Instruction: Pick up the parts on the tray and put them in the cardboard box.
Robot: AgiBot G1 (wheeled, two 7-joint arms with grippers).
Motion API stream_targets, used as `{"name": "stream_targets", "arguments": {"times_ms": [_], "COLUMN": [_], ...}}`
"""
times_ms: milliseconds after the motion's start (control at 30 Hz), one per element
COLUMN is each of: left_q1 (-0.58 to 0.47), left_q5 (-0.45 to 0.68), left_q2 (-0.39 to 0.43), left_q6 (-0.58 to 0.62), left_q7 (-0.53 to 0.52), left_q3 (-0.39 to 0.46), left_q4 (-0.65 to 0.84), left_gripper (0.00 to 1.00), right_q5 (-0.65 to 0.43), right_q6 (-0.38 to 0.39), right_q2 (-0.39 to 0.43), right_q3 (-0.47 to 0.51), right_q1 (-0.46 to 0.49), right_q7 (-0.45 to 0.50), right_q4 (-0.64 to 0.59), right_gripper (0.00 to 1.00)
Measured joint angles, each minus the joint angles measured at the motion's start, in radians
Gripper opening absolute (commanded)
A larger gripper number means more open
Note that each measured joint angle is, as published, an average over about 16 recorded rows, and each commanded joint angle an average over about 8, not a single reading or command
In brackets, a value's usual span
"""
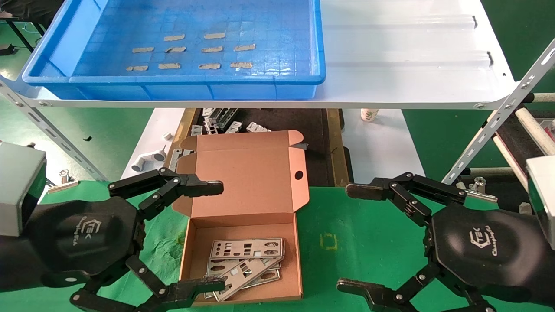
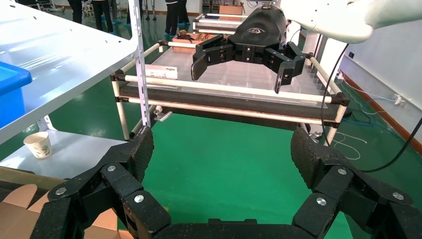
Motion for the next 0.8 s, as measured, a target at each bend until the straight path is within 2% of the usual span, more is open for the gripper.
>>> {"name": "stream_targets", "arguments": {"times_ms": [800], "left_q1": [0.0], "left_q5": [0.001], "left_q2": [0.0], "left_q6": [0.0], "left_q7": [0.0], "left_q3": [0.001], "left_q4": [0.0], "left_gripper": [1.0], "right_q5": [0.0], "right_q6": [0.0], "right_q2": [0.0], "right_q3": [0.0], "right_q1": [0.0], "right_q7": [0.0], "right_q4": [0.0], "right_gripper": [1.0]}}
